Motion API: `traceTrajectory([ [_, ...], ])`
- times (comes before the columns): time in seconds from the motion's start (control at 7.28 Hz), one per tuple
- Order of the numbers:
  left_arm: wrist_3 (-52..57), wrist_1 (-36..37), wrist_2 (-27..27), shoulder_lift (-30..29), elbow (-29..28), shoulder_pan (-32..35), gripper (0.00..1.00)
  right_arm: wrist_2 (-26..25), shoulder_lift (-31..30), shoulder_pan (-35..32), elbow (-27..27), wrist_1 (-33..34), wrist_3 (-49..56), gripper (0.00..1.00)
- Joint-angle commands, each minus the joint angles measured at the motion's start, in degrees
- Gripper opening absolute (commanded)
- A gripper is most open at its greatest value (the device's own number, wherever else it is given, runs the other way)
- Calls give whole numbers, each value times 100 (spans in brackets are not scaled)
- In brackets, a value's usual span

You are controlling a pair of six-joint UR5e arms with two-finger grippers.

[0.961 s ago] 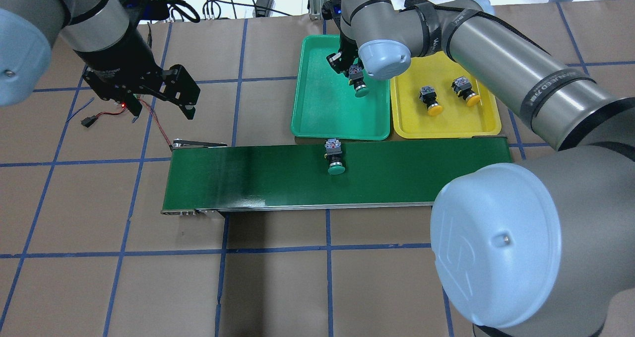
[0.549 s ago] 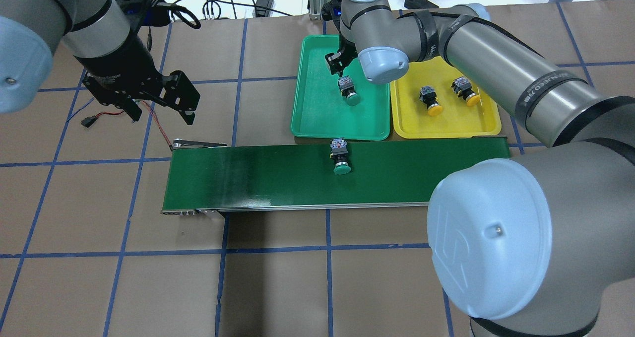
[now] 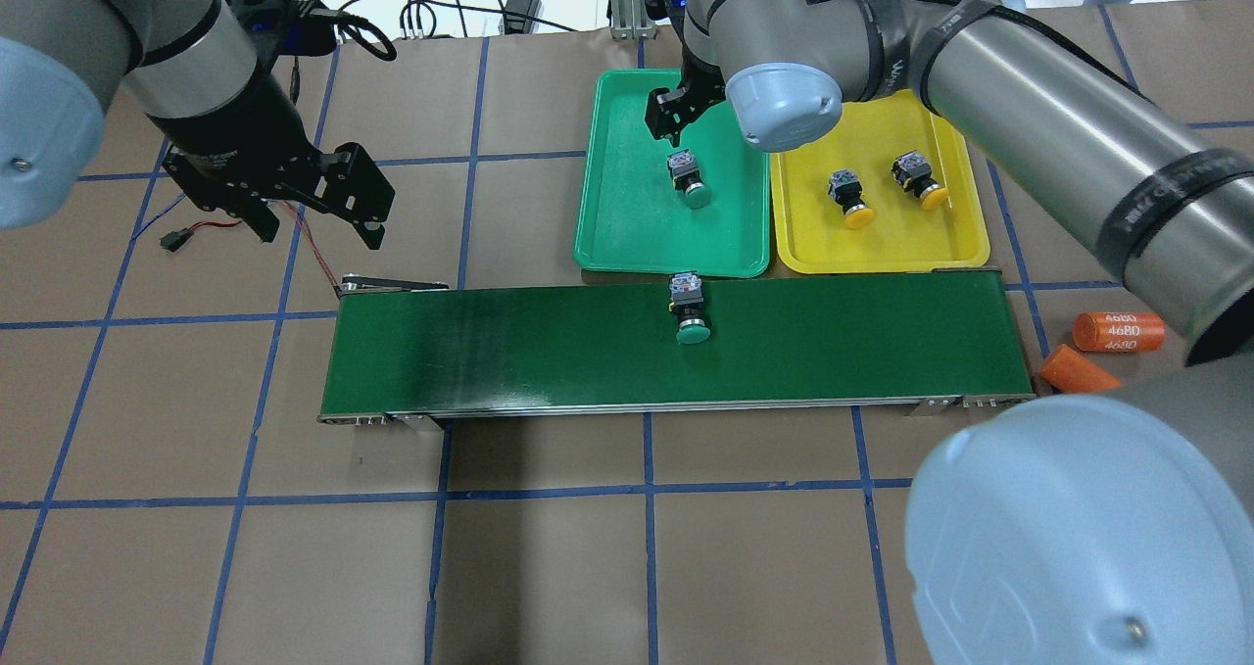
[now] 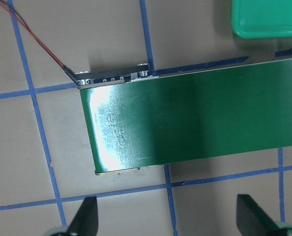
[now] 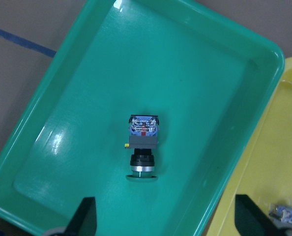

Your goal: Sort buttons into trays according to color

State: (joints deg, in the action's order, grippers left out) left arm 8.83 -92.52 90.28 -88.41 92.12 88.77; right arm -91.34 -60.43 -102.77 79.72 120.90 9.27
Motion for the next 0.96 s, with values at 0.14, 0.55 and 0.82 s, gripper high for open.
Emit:
traceTrajectory([
  [0.14,31,6,-19,-10,8,-9,100,2,-986,-23,1297,-31,-434,97],
  [0.55,-13,6,-19,-19,17,-18,100,63,-1146,-50,2124,108,-822,91],
  [0.82,65,15,-10,-19,8,-18,100,151,-1138,-59,2416,486,-822,91],
])
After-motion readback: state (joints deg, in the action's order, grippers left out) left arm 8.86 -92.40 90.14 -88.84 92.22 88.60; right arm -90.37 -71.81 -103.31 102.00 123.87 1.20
